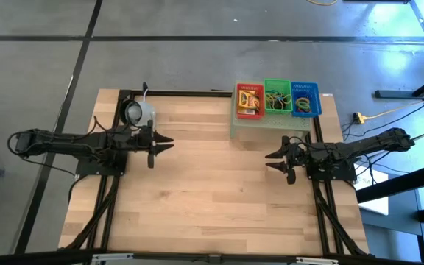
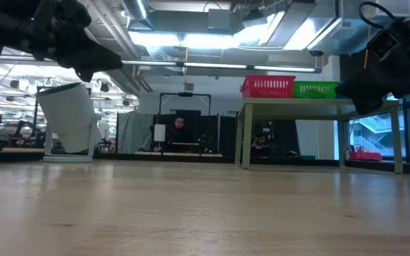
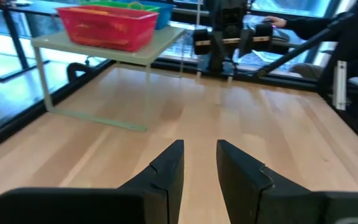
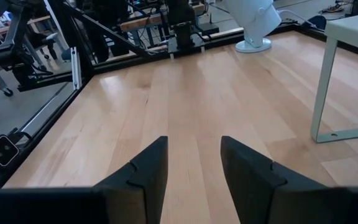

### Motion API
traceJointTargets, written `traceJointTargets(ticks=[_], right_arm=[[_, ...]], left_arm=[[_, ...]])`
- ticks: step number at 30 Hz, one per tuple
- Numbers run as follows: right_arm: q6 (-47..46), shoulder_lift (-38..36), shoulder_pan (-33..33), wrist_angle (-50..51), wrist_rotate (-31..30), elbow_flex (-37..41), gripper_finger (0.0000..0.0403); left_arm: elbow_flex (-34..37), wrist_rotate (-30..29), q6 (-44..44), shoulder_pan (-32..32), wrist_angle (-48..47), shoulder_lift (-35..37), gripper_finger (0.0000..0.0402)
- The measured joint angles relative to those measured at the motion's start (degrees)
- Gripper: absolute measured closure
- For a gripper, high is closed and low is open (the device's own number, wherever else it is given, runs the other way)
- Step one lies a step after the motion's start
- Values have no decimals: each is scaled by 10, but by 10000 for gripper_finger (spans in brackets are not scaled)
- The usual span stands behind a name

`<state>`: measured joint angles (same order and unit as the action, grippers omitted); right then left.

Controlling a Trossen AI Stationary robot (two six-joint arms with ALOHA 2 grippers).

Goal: Pick & Place Office Desk Supplies
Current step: Return to Home Position

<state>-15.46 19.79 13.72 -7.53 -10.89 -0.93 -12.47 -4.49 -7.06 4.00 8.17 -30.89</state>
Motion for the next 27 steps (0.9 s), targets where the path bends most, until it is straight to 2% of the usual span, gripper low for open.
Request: traceJointTargets(ticks=[7, 12, 13, 20, 27], right_arm=[[-5, 0, 0, 0, 0, 0, 254], [-6, 0, 0, 0, 0, 0, 254], [-6, 0, 0, 0, 0, 0, 254], [-6, 0, 0, 3, 0, 0, 253], [-1, 0, 0, 10, -15, 0, 253]], left_arm=[[12, 2, -2, 30, 14, -1, 313], [111, 48, 29, 52, 208, 9, 313], [120, 57, 34, 62, 223, 16, 313], [110, 106, 68, 149, 202, 67, 313], [119, 25, 18, 239, 111, 105, 313]])
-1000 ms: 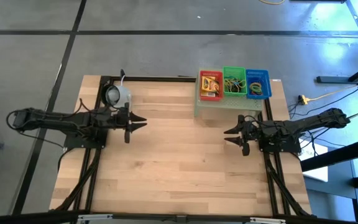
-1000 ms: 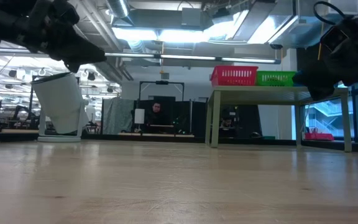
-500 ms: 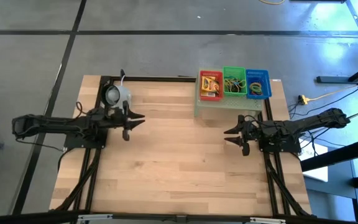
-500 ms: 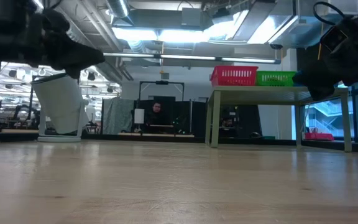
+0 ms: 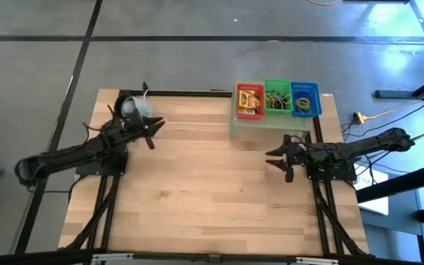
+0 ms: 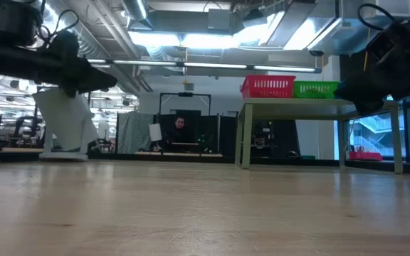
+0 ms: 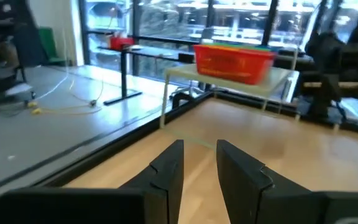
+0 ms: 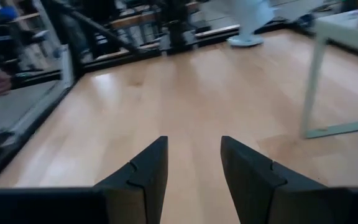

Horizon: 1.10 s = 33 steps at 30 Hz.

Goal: Pick & Place Office Desk Supplies
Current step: Return to Home Position

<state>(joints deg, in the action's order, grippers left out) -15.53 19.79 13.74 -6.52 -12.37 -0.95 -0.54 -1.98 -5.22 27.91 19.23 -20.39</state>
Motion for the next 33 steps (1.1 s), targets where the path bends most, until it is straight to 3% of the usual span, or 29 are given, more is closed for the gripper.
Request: traceJointTargets(ticks=[3, 5, 9, 12, 22, 33], right_arm=[[-5, 0, 0, 0, -62, 0, 253], [-23, 0, 0, 0, -94, 0, 253], [-16, 0, 0, -5, -65, 0, 253], [1, 0, 0, -12, -47, 0, 253], [26, 0, 0, -11, -139, 0, 253], [26, 0, 0, -11, -132, 0, 253]], left_arm=[[0, 19, -21, 19, 4, 5, 313], [0, 63, -24, 26, 17, 4, 313], [0, 187, -3, 27, 63, 5, 313], [0, 241, -2, 25, 74, 4, 313], [0, 274, -18, 24, 63, 4, 313], [0, 272, -45, 24, 45, 4, 313]])
